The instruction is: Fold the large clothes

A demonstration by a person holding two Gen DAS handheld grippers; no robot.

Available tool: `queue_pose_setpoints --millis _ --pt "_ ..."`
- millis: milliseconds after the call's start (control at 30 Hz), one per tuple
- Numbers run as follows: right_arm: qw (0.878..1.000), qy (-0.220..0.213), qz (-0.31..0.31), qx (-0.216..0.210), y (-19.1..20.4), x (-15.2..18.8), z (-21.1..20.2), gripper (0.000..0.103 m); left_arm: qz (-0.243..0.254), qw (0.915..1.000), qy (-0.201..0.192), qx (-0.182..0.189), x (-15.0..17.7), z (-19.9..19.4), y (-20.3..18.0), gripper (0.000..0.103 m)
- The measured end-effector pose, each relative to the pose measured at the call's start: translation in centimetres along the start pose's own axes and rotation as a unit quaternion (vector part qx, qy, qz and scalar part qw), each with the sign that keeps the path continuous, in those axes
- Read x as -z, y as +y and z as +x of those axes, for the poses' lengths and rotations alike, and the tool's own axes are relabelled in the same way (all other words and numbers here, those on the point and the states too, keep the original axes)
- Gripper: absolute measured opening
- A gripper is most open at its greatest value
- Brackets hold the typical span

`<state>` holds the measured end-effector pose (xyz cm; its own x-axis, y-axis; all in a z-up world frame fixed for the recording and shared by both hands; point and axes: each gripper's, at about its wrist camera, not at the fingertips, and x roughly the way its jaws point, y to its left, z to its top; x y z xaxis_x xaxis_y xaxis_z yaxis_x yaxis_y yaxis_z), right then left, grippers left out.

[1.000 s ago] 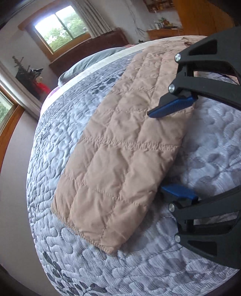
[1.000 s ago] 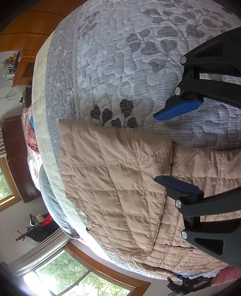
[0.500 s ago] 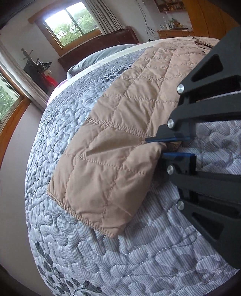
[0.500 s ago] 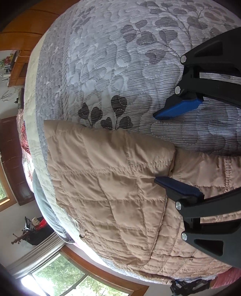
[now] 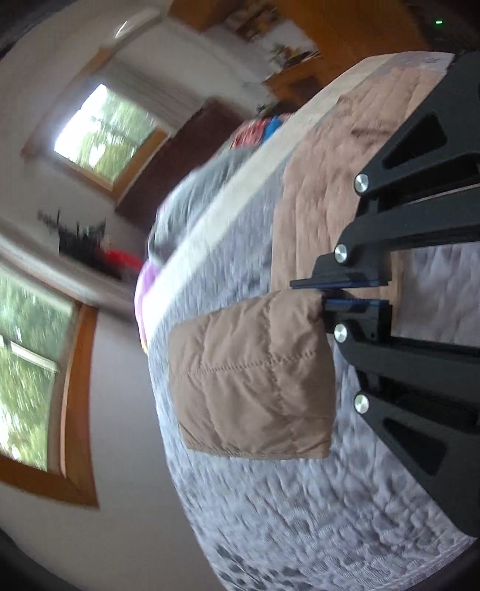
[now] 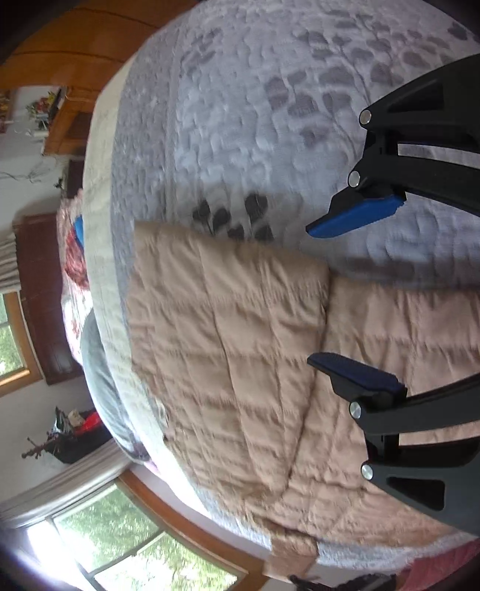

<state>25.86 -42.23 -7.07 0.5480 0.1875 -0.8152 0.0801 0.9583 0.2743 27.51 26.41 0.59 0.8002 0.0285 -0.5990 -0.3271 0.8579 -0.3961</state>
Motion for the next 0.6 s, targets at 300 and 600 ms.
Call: queue_pose_setpoints --millis 300,600 --pt "1.0 0.018 0.003 -0.011 0.2 0.3 1.7 0.065 0.172 0.9766 0.061 0.114 6.2 1.7 -16.5 0.002" --pt "1.0 0.02 -0.005 -0.009 0.5 0.4 2.4 0.065 0.23 0.9557 0.124 0.136 12.0 7.1 -23.7 0.004"
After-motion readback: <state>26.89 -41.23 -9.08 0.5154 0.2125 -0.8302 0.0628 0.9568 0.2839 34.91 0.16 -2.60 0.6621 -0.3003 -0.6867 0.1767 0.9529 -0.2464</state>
